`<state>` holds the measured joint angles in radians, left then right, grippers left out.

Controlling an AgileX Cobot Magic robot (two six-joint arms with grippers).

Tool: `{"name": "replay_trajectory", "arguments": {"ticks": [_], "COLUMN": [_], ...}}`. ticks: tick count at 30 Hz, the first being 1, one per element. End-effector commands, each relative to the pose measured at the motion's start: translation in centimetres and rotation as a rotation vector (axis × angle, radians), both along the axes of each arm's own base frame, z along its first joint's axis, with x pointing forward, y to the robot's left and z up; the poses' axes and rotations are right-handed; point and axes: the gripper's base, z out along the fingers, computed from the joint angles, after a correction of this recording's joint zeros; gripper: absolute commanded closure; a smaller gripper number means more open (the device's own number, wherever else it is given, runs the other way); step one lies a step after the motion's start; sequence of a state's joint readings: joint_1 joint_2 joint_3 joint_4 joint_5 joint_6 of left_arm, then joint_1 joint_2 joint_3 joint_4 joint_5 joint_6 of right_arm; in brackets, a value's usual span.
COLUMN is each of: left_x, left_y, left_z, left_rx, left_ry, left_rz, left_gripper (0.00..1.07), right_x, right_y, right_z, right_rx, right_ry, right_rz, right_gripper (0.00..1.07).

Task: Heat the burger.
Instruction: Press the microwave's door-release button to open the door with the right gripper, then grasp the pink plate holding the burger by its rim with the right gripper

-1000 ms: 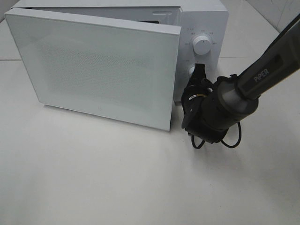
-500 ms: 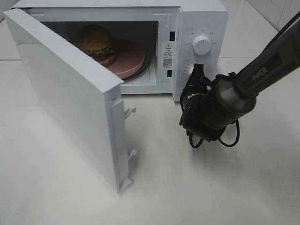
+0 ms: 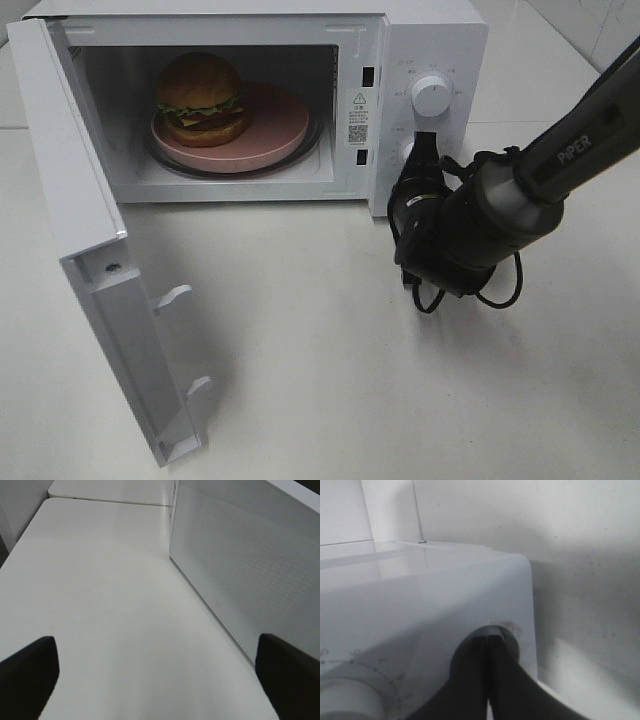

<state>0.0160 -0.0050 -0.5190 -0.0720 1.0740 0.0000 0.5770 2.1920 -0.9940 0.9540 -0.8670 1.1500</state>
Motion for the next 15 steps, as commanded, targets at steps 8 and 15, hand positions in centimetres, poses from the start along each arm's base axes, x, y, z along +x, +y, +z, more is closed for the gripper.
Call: {"name": "replay_trajectory", "arguments": {"ticks": [8,15], "left_x": [-0.2,-0.2], "left_y": [-0.1,-0.1], "left_z": [0.0,0.0], "left_rx": [-0.007,-0.007], "left_ry": [-0.022,-0.022], "left_rz": [-0.001,-0.001], "left_gripper": [0.06,0.06], "right_x": [-0.3,-2.4], "right_y": [-0.5,-0.9], "right_z": [3.3,4.0], "right_rx": [-0.089,-0.171], "right_ry": [-0.067,0.043], "right_rz": [0.163,0.285], "right_gripper": [1.07,1.07]}}
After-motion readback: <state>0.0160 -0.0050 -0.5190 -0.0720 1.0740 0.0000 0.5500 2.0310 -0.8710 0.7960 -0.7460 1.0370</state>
